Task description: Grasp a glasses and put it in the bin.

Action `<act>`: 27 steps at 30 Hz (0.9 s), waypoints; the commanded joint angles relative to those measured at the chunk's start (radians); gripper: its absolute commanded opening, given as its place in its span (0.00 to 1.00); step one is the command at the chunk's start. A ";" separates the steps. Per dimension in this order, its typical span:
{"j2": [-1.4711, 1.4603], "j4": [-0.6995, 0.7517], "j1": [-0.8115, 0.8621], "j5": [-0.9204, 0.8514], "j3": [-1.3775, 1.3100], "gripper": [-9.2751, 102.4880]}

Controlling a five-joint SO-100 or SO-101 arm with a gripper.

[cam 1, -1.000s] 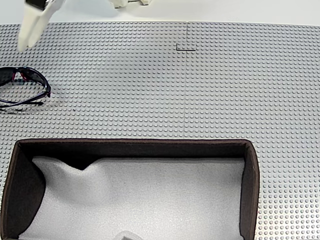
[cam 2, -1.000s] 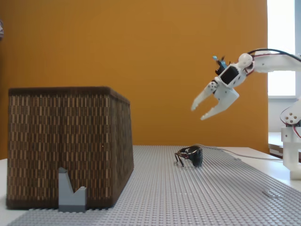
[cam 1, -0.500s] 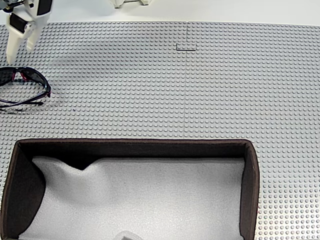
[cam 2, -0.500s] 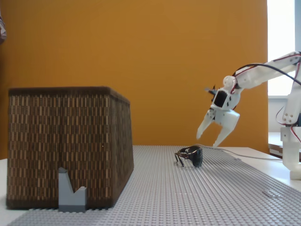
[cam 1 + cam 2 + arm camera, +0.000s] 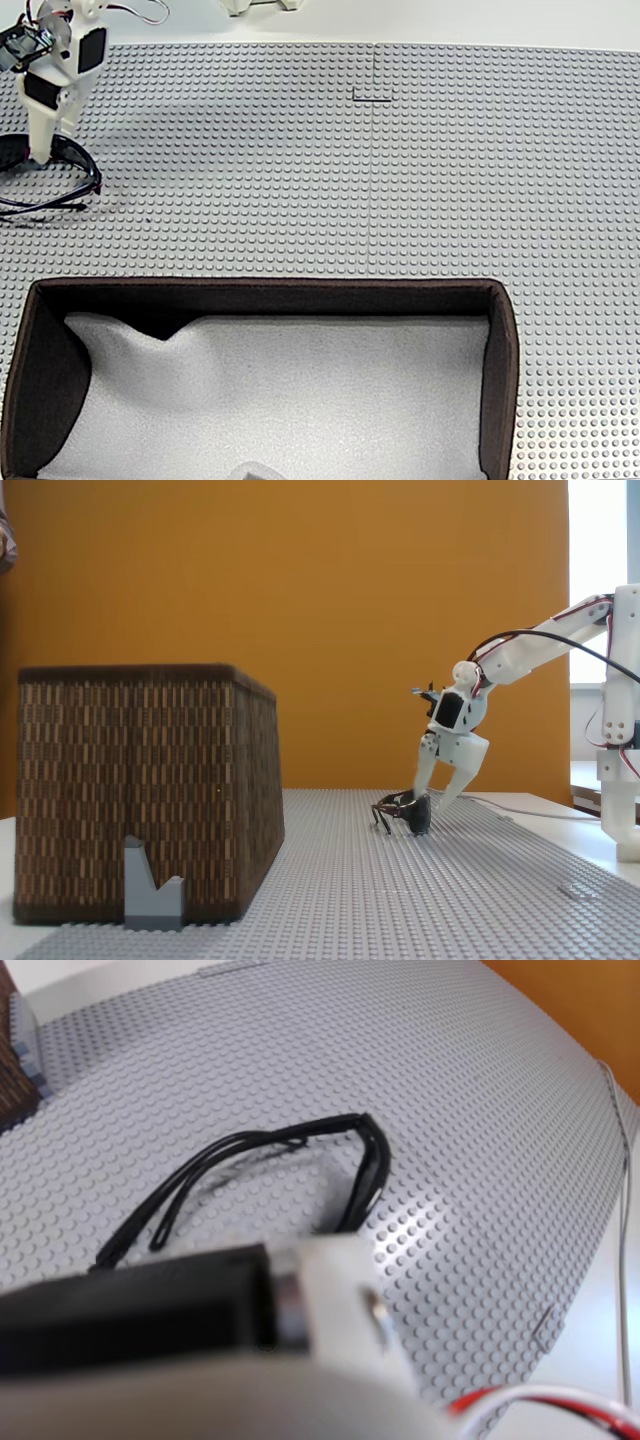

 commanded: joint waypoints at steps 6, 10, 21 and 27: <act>0.081 0.012 -0.018 -0.014 -0.040 0.08; 0.242 0.020 -0.051 -0.029 -0.061 0.07; 0.588 0.129 -0.249 -0.061 -0.322 0.08; 0.465 0.086 -0.443 -0.098 -0.499 0.08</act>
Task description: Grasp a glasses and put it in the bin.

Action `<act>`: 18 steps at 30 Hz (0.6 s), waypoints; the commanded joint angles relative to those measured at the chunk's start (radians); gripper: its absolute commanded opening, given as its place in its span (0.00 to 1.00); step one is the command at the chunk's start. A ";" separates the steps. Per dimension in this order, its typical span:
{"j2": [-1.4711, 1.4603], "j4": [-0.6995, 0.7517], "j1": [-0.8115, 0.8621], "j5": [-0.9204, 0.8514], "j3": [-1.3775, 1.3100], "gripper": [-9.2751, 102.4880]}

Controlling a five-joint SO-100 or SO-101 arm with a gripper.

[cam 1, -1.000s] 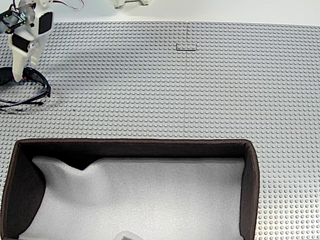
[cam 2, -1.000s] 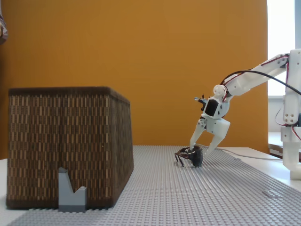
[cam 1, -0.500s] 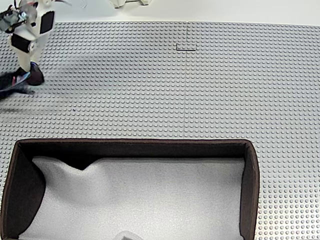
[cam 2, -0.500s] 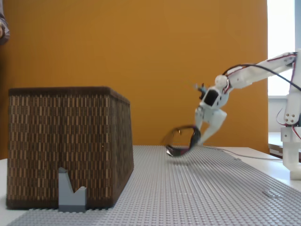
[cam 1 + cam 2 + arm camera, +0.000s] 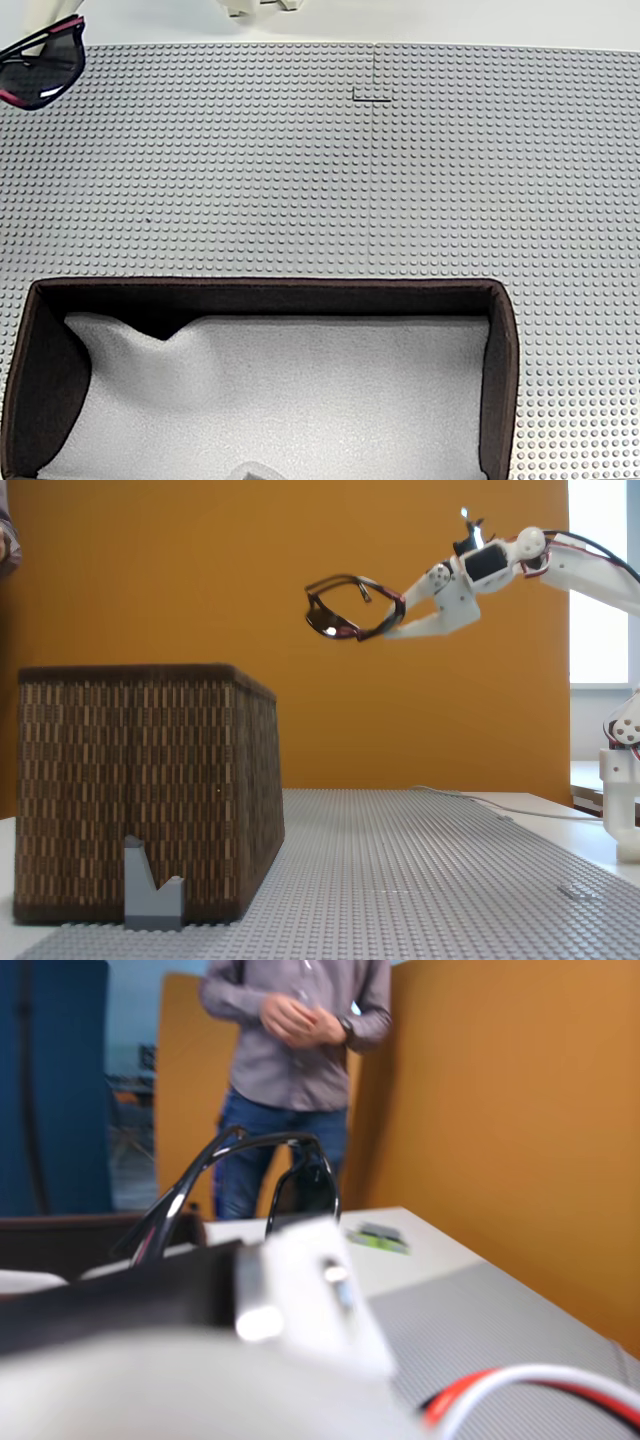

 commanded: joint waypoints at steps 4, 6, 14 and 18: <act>-0.276 0.026 -0.155 0.017 -0.316 0.08; -0.373 0.037 -0.179 0.035 -0.391 0.08; -0.709 0.044 -0.215 0.138 -0.612 0.08; -0.839 0.081 -0.215 0.161 -0.727 0.08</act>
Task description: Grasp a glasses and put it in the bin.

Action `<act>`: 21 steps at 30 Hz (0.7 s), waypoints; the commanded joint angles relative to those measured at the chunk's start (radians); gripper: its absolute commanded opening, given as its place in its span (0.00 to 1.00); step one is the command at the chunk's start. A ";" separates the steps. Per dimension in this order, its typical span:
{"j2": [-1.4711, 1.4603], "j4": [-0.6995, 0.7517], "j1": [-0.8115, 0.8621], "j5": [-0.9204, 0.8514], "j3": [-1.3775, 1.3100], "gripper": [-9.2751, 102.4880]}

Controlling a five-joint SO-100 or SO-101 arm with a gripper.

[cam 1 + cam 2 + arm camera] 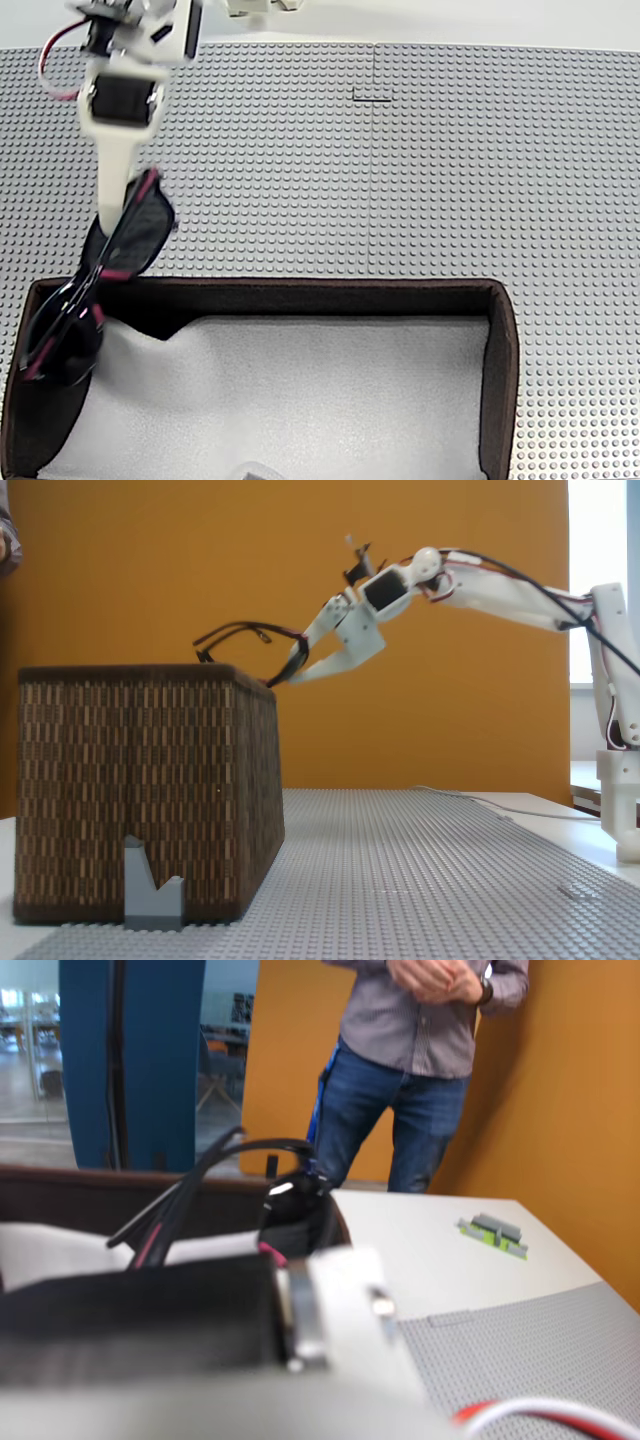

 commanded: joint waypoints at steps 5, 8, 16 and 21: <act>-0.141 0.081 -0.009 0.020 -0.227 0.08; -0.195 0.106 -0.014 0.020 -0.296 0.08; -0.466 0.262 -0.025 0.012 -0.684 0.27; -0.701 0.453 -0.018 -0.018 -1.161 0.28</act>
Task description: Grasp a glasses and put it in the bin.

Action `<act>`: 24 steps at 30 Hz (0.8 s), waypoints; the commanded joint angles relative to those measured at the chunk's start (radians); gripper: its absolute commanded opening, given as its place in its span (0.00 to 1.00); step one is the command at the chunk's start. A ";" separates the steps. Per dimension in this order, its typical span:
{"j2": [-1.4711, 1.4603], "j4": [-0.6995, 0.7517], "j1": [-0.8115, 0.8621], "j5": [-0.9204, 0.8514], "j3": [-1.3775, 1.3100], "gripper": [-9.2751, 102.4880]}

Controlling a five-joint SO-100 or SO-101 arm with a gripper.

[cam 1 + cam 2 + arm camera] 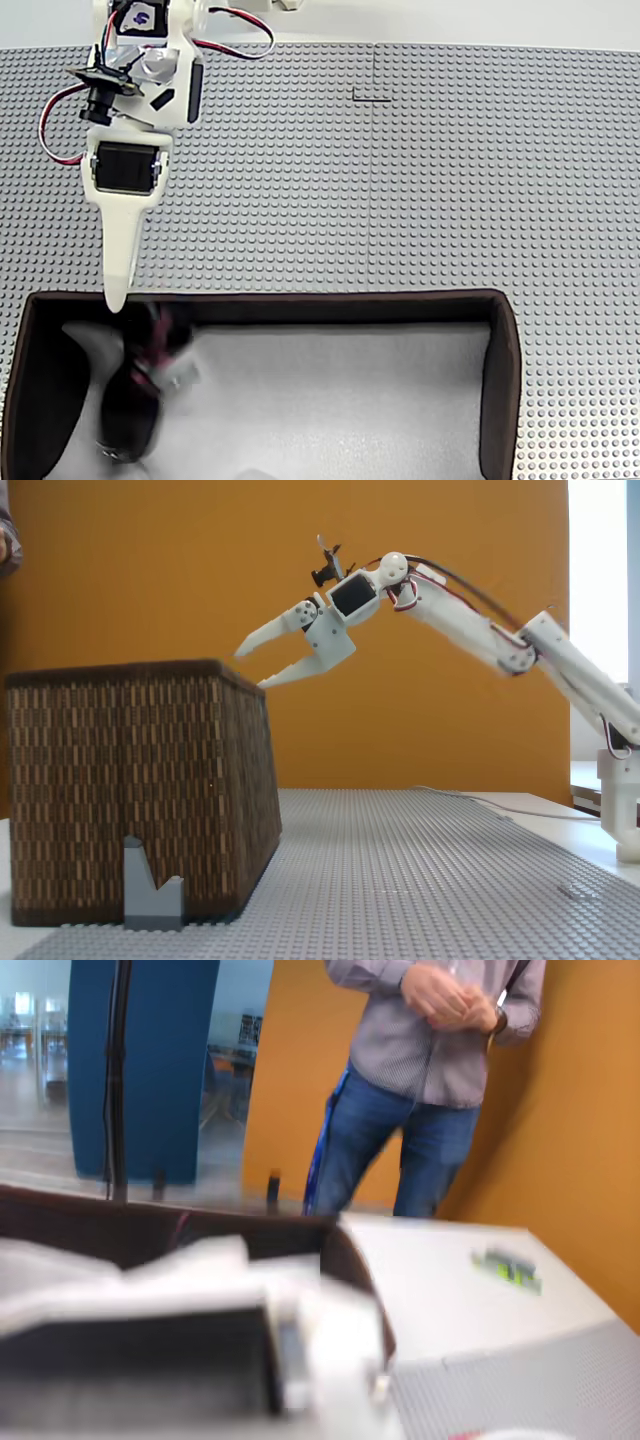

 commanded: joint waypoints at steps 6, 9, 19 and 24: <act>-0.009 0.138 0.011 -0.020 -0.245 0.29; 0.063 0.135 0.006 -0.038 -0.245 0.29; 0.554 0.250 -0.023 -0.130 -0.244 0.27; 0.752 0.232 -0.029 -0.195 -0.244 0.27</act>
